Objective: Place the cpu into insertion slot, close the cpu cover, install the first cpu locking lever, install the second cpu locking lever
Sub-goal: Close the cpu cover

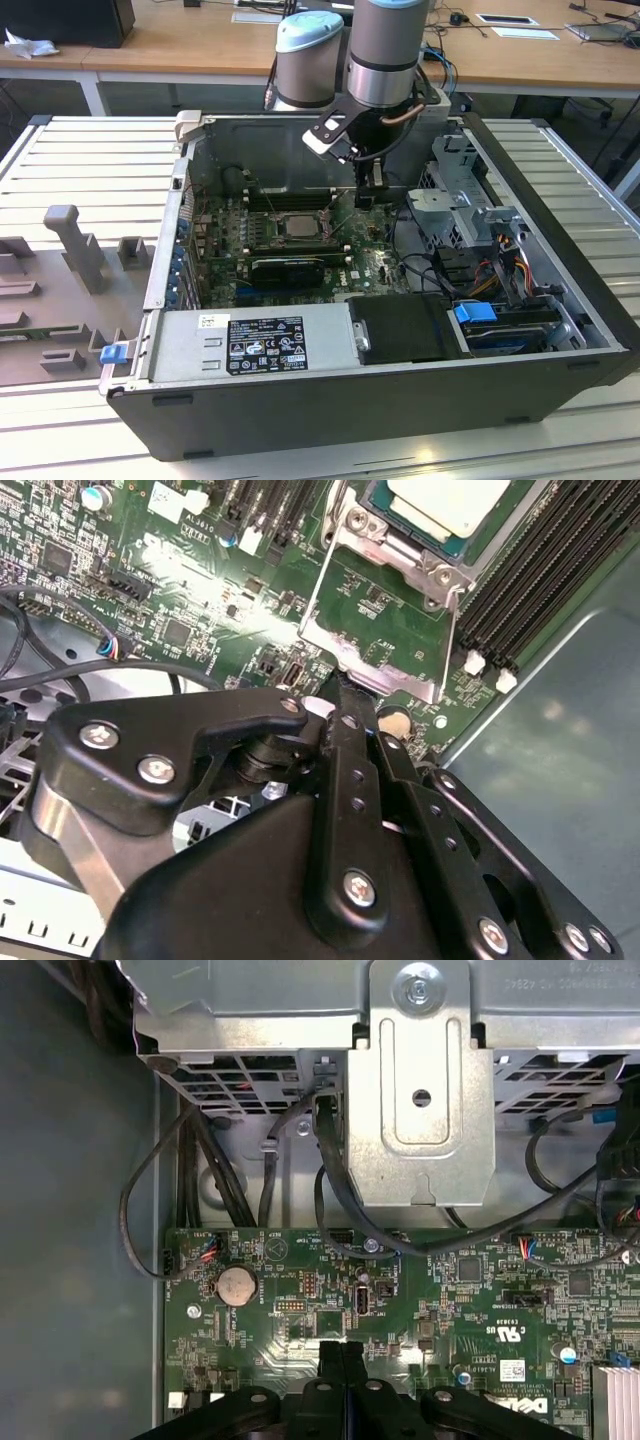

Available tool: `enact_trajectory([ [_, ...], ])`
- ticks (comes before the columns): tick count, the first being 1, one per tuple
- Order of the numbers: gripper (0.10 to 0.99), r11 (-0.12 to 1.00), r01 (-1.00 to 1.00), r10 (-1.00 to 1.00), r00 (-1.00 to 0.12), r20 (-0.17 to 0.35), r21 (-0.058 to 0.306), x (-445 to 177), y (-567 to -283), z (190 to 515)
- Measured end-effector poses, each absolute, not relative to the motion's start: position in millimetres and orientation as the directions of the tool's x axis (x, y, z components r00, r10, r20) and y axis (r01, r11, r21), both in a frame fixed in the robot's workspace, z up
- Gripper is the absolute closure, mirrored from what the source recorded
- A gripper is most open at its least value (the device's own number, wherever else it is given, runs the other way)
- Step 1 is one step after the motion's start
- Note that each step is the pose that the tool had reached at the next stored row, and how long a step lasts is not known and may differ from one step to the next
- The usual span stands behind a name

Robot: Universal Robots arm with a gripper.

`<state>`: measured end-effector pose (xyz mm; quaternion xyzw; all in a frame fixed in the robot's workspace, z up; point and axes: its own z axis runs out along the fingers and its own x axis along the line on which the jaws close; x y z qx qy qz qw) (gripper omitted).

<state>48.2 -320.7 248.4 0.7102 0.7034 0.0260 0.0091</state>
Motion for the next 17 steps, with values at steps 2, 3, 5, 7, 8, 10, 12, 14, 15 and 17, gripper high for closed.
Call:
enact_trajectory([
  [2,0.98,-0.01,0.999,1.0,0.009,0.024,0.05,48,-321,248],
  [3,0.98,-0.01,0.999,1.0,0.009,0.024,0.05,46,-321,248],
  [5,0.98,-0.01,0.999,1.0,0.009,0.024,0.05,43,-321,248],
  [7,0.98,-0.01,0.999,1.0,0.009,0.024,0.05,41,-321,248],
  [8,0.98,-0.01,0.999,1.0,0.009,0.024,0.05,38,-321,248],
  [10,0.98,-0.01,0.999,1.0,0.009,0.024,0.05,36,-321,248],
  [12,0.98,-0.01,0.999,1.0,0.009,0.024,0.05,35,-321,248],
  [14,0.98,-0.01,0.999,1.0,0.009,0.024,0.05,33,-321,248],
  [15,0.98,-0.01,0.999,1.0,0.009,0.024,0.05,33,-321,248],
  [17,0.98,-0.01,0.999,1.0,0.009,0.024,0.05,31,-321,248],
])
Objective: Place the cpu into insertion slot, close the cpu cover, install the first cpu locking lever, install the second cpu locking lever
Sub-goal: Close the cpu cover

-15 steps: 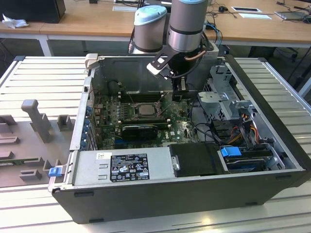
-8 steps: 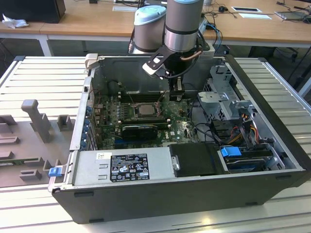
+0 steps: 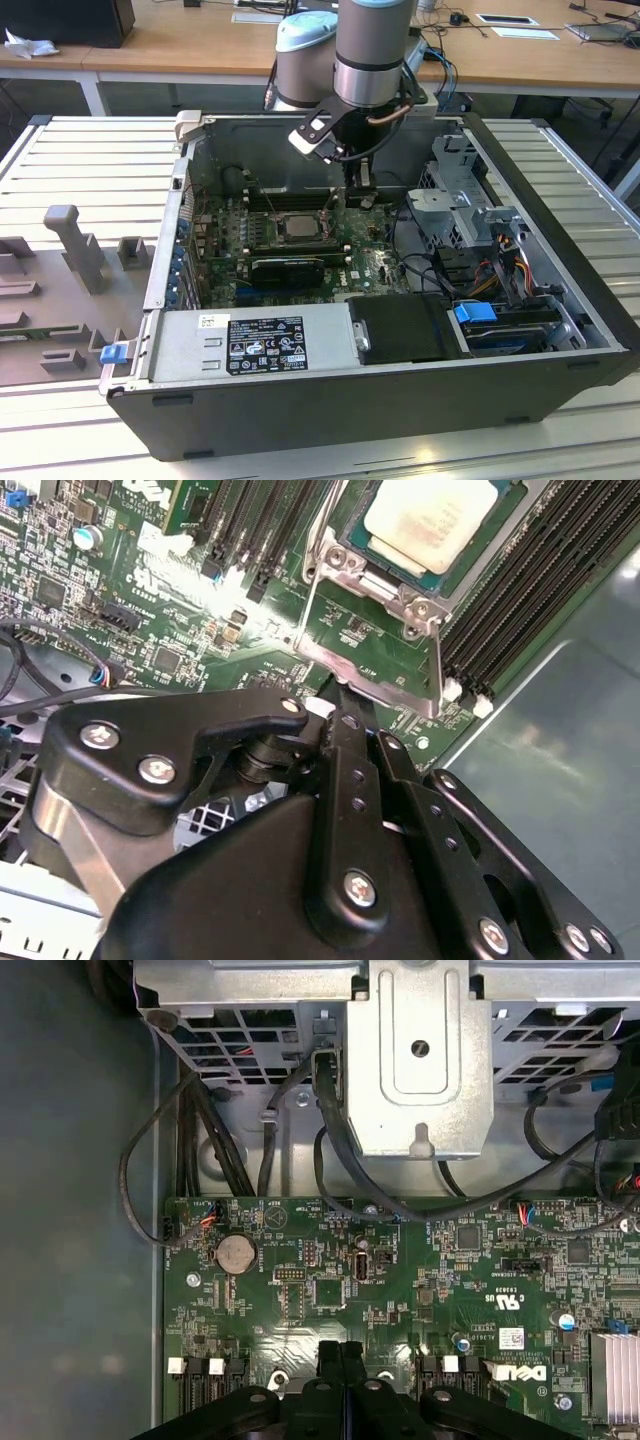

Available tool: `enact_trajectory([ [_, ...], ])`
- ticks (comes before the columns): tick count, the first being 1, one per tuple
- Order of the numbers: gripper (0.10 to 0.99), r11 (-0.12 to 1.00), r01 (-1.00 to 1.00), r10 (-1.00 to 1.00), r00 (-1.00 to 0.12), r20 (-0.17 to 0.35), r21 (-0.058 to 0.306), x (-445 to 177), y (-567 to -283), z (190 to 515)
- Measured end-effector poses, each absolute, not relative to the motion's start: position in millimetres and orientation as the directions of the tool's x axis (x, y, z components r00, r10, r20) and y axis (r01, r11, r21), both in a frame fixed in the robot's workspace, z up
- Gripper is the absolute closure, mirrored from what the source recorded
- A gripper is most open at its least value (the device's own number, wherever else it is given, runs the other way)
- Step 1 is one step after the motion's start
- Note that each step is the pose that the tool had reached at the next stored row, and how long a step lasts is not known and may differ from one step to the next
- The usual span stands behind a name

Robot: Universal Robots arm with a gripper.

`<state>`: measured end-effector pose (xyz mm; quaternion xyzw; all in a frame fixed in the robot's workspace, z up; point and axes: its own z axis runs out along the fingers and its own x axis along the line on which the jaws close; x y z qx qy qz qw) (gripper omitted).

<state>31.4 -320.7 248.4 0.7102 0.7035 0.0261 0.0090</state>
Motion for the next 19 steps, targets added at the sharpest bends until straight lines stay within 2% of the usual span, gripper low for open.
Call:
enact_trajectory([
  [19,0.98,-0.01,0.999,1.0,0.009,0.025,0.05,8,-321,248],
])
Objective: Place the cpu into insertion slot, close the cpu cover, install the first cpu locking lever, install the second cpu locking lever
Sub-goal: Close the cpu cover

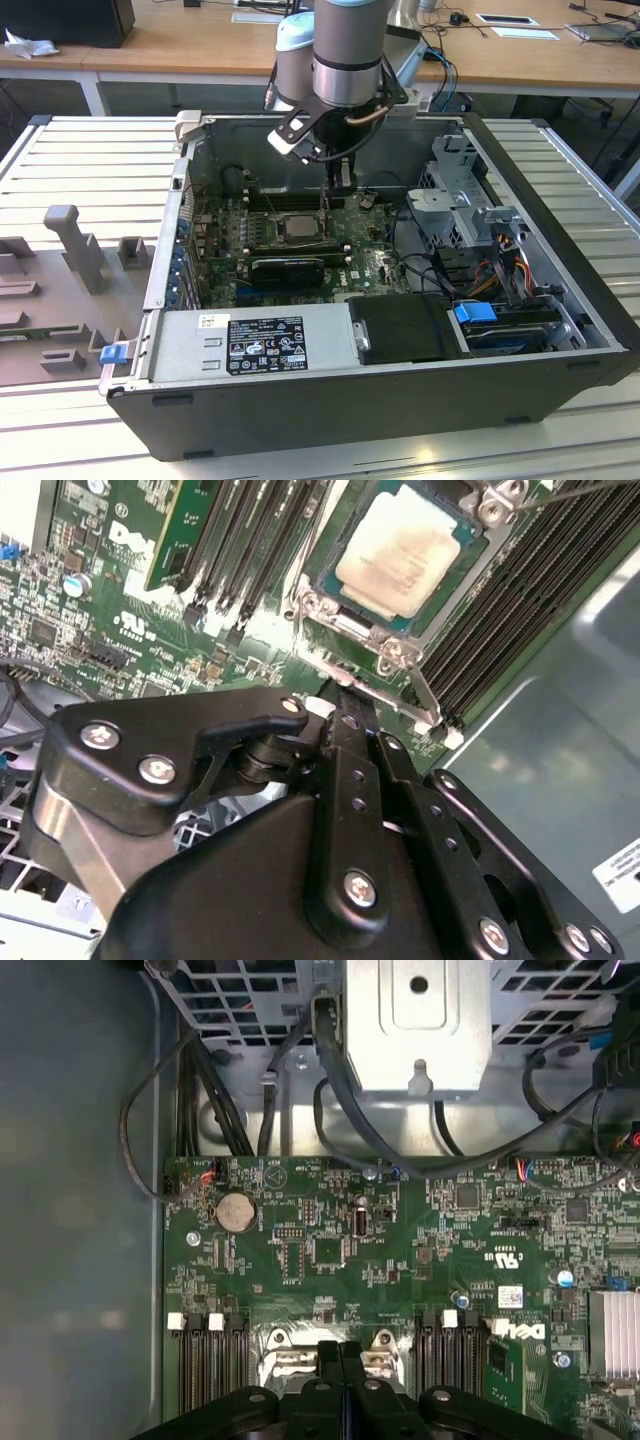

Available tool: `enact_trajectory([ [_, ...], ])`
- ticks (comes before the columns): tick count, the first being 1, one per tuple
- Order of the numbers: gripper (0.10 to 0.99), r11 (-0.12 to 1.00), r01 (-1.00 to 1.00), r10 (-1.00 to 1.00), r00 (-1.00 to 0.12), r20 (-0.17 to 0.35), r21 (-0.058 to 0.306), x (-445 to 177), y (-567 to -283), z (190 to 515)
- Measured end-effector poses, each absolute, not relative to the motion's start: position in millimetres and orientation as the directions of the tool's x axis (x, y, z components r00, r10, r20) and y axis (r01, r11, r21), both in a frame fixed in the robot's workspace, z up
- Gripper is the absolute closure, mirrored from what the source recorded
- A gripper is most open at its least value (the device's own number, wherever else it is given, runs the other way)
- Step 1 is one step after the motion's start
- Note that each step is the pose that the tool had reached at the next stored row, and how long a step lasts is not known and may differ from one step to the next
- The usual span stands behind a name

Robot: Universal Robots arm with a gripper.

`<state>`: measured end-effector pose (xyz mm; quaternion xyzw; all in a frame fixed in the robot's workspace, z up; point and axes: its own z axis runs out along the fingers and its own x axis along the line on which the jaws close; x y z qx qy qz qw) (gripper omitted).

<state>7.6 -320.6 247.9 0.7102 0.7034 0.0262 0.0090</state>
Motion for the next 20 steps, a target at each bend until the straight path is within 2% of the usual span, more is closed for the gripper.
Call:
enact_trajectory([
  [9,0.98,-0.01,0.999,1.0,0.009,0.024,0.049,-12,-321,233],
  [20,0.98,-0.01,0.999,1.0,0.009,0.024,0.05,-42,-321,231],
])
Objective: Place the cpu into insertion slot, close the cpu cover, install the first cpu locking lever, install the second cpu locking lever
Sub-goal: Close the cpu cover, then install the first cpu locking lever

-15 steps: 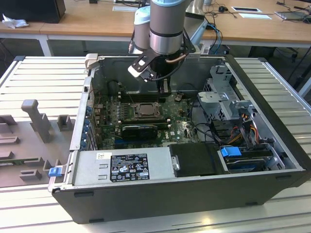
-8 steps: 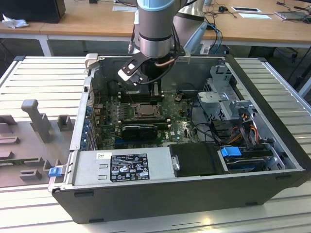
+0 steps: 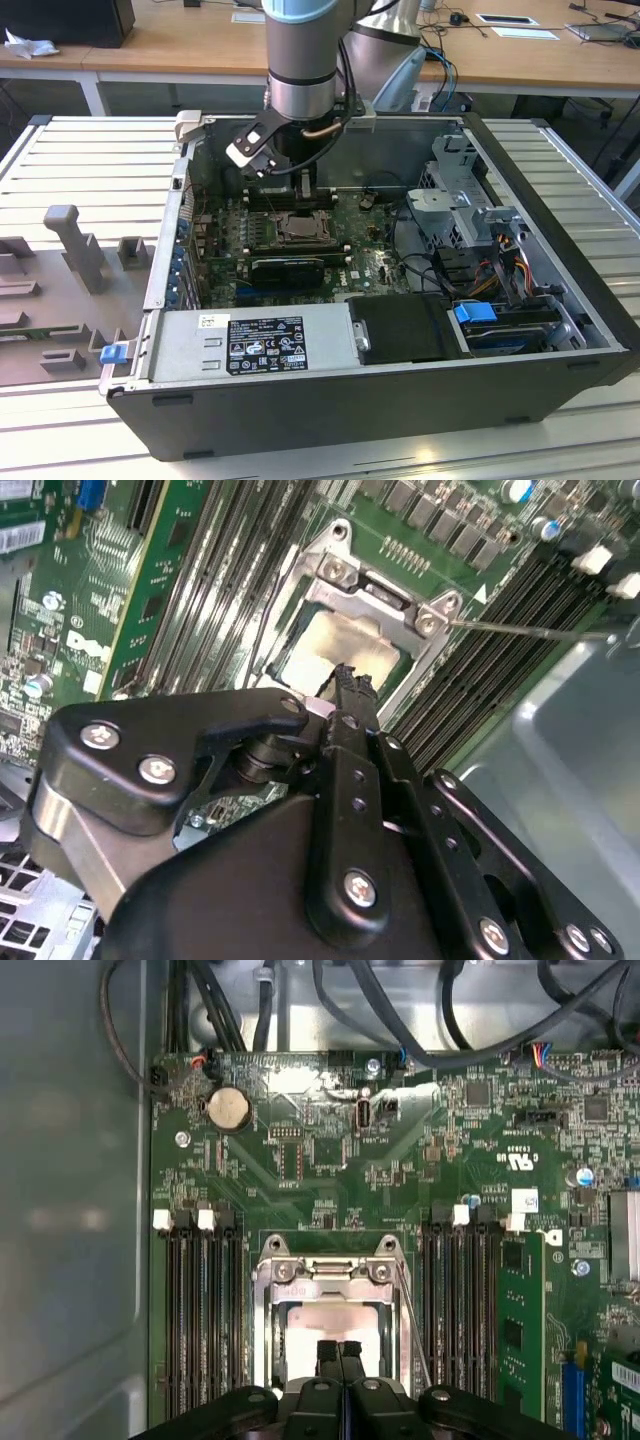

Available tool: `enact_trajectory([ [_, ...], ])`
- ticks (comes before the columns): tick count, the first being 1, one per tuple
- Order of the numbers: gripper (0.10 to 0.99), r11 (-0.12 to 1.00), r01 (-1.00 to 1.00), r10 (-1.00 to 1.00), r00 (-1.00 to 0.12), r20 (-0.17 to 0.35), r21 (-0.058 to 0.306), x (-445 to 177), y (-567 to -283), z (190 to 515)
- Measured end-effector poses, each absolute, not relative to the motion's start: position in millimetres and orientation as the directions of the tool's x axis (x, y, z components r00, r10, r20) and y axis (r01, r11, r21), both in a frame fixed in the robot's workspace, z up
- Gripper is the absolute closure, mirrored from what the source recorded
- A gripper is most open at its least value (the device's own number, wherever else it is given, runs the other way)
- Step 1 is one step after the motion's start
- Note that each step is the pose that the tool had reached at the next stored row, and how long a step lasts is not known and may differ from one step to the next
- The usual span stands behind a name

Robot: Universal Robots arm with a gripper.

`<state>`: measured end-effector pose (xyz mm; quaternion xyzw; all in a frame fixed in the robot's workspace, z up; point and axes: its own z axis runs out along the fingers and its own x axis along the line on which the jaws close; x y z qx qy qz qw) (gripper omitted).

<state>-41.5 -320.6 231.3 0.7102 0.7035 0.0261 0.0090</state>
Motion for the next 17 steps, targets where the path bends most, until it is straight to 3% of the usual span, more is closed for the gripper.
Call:
enact_trajectory([
  [17,0.98,-0.01,0.999,1.0,0.009,0.024,0.05,-46,-321,244],
])
